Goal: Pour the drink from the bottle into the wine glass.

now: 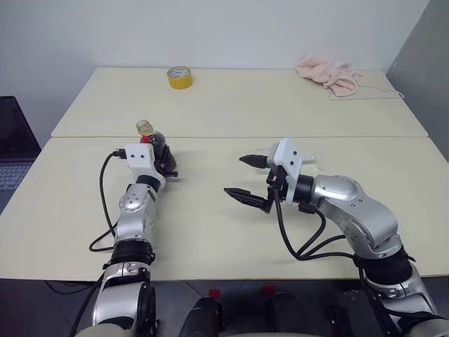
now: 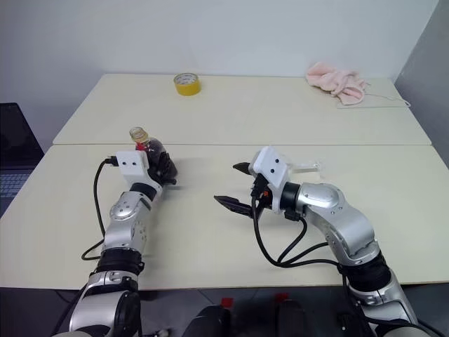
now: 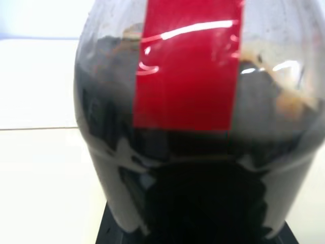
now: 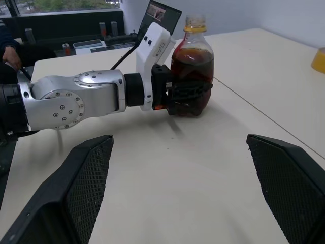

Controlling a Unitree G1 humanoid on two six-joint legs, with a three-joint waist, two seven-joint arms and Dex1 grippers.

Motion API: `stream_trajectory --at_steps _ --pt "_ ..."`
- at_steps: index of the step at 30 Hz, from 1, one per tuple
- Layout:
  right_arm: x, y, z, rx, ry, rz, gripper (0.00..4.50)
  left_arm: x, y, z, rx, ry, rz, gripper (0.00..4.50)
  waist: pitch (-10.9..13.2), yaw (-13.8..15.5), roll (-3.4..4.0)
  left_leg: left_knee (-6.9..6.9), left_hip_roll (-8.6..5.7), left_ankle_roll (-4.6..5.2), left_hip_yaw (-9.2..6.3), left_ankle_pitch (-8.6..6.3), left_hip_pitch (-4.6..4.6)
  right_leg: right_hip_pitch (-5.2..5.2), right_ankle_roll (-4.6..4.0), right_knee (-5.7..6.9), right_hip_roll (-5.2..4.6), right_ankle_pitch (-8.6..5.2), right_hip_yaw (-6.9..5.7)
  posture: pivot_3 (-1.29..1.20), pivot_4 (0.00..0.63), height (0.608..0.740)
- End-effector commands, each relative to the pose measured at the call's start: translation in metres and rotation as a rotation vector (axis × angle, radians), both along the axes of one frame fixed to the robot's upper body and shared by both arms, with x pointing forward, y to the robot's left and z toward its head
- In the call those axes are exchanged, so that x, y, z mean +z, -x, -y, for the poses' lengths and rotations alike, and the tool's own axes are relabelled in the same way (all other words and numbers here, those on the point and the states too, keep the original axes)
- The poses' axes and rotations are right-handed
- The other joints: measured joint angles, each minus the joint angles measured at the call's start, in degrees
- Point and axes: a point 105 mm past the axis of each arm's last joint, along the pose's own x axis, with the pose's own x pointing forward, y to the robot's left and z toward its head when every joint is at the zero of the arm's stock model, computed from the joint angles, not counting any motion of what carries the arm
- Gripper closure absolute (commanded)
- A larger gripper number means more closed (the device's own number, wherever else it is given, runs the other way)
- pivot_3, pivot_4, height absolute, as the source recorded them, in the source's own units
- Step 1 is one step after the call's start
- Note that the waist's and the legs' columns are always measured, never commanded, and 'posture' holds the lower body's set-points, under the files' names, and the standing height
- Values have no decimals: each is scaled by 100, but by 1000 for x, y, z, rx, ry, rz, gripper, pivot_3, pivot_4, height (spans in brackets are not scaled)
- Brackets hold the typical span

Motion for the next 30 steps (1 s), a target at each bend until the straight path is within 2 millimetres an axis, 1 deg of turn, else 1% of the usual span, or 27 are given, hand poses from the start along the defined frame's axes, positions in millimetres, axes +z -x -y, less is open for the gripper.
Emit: stream_trajectory --at_steps 1,9,17,21,23,25,28,30 --pt "15 8 -6 35 -22 56 0 13 -2 1 -4 1 56 2663 0 0 0 0 0 0 0 0 0 0 0 0 0 0 0 0 150 740" --pt "14 11 -6 38 -22 51 0 11 8 6 -24 -30 82 50 0 -4 0 0 0 0 0 0 0 0 0 0 0 0 2 0 150 740" --pt "12 14 -1 40 -10 48 0 10 25 11 -44 -46 92 12 -1 -2 0 -1 1 0 1 0 1 -1 0 0 0 0 4 0 150 740" --pt "12 17 7 35 1 47 0 7 45 0 -7 -44 81 12 -1 -6 0 -3 2 0 2 0 1 -2 0 0 0 0 7 0 150 740" --pt "12 19 9 34 3 46 0 6 51 -3 3 -40 74 12 -1 -1 0 -4 3 0 2 0 2 -1 0 -1 0 0 7 0 150 740" --pt "10 20 13 31 8 41 0 3 63 -9 29 -41 60 12 -1 2 0 -4 3 0 0 0 2 -1 0 0 1 0 6 0 150 740" --pt "1 22 27 0 40 15 0 2 85 -23 93 -63 48 12 -2 7 0 -4 4 1 2 0 3 1 0 -1 1 0 9 0 150 740" --pt "-2 20 37 -44 49 11 0 8 92 -20 72 -95 50 12 -1 16 -1 -4 3 1 2 -1 1 3 0 -6 -1 0 8 0 150 740"
